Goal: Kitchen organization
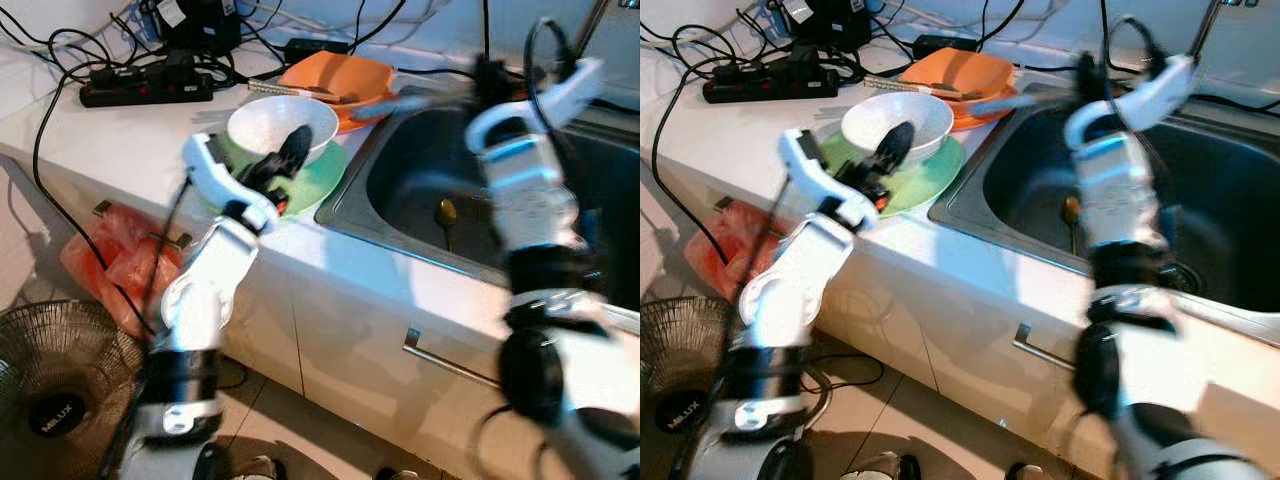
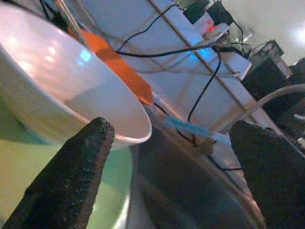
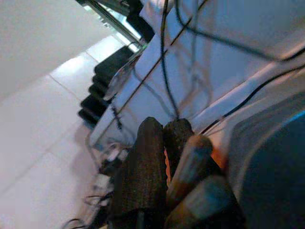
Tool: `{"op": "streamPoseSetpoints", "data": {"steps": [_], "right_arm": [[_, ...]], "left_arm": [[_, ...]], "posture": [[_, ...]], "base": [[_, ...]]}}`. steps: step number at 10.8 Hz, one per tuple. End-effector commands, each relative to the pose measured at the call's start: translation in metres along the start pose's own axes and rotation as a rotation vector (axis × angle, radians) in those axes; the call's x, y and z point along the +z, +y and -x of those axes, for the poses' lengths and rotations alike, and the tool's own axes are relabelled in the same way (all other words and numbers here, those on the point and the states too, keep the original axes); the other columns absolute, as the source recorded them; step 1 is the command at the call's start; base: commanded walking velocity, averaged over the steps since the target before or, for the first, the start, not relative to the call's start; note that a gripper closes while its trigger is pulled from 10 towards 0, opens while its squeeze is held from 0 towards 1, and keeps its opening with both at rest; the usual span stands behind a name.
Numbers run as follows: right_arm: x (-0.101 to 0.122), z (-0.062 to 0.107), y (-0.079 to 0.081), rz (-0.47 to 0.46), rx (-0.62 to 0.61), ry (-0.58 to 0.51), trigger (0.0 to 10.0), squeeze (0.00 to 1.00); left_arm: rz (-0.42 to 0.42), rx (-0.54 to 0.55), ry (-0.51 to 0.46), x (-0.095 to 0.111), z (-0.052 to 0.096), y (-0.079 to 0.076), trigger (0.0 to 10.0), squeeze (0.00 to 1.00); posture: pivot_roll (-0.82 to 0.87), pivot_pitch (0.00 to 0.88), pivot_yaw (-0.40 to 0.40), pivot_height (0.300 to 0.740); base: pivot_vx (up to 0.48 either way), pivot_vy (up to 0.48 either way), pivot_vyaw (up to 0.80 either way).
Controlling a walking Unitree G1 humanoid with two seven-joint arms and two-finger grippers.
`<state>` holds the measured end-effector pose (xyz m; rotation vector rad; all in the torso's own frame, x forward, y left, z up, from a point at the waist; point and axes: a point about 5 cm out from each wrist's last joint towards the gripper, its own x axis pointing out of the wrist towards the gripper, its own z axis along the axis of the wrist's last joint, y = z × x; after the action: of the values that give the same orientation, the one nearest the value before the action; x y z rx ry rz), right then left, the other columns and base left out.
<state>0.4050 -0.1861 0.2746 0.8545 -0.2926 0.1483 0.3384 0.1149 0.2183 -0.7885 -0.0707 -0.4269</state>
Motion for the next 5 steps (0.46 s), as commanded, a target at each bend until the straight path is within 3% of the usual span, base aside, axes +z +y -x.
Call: {"op": "streamPoseSetpoints", "data": {"steps": [1,5], "right_arm": [[0.002,-0.004,0.003,0.052,0.021,0.009,0.0,0.00],[0.027,0.003,-0.041,0.329,-0.080,0.048,0.0,0.00]], "left_arm": [[-0.050,-0.001,0.002,0.004,0.002,-0.002,10.0,1.00],[-0.203,0.020,0.004,0.010,0.016,0.002,10.0,1.00]], "posture": [[0.10,0.065,0.078,0.740],[0.10,0.046,0.098,0.740]], "base": [[0.000,0.000,0.00],[0.000,0.000,0.00]]}}
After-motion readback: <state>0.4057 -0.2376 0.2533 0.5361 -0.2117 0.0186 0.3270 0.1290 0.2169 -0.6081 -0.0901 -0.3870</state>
